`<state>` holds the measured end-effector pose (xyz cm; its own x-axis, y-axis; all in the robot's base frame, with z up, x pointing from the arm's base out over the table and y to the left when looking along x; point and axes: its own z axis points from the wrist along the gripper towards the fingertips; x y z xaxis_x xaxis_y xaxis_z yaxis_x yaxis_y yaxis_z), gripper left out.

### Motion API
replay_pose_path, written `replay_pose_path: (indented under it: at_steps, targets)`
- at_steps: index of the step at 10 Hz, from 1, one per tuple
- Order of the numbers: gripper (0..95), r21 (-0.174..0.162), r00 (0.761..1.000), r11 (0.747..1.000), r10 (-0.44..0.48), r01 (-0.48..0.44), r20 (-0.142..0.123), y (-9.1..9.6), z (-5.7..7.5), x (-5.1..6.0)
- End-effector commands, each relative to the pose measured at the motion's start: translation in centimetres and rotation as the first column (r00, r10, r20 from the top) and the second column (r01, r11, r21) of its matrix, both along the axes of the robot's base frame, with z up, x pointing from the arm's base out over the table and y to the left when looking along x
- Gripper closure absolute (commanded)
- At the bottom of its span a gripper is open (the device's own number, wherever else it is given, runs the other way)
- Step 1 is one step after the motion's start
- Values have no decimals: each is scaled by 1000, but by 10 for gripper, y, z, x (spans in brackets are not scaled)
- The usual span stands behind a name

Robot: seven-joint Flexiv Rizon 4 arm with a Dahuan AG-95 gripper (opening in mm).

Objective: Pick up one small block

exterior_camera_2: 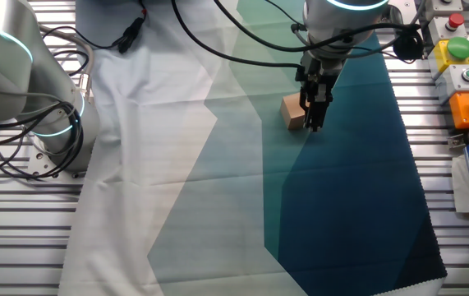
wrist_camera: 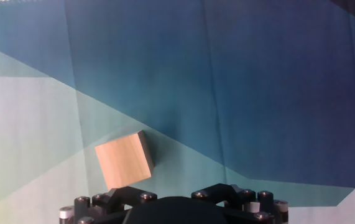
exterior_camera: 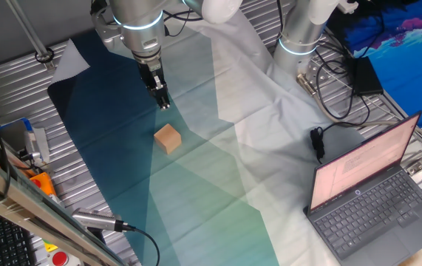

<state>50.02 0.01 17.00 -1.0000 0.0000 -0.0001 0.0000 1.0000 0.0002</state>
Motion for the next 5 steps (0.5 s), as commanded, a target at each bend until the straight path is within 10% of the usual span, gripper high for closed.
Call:
replay_pose_path:
  at_steps: [1,5]
  targets:
    - [950,7,1000,1000,11,-11,11,0,0,0]
    - [950,7,1000,1000,11,-11,10,0,0,0]
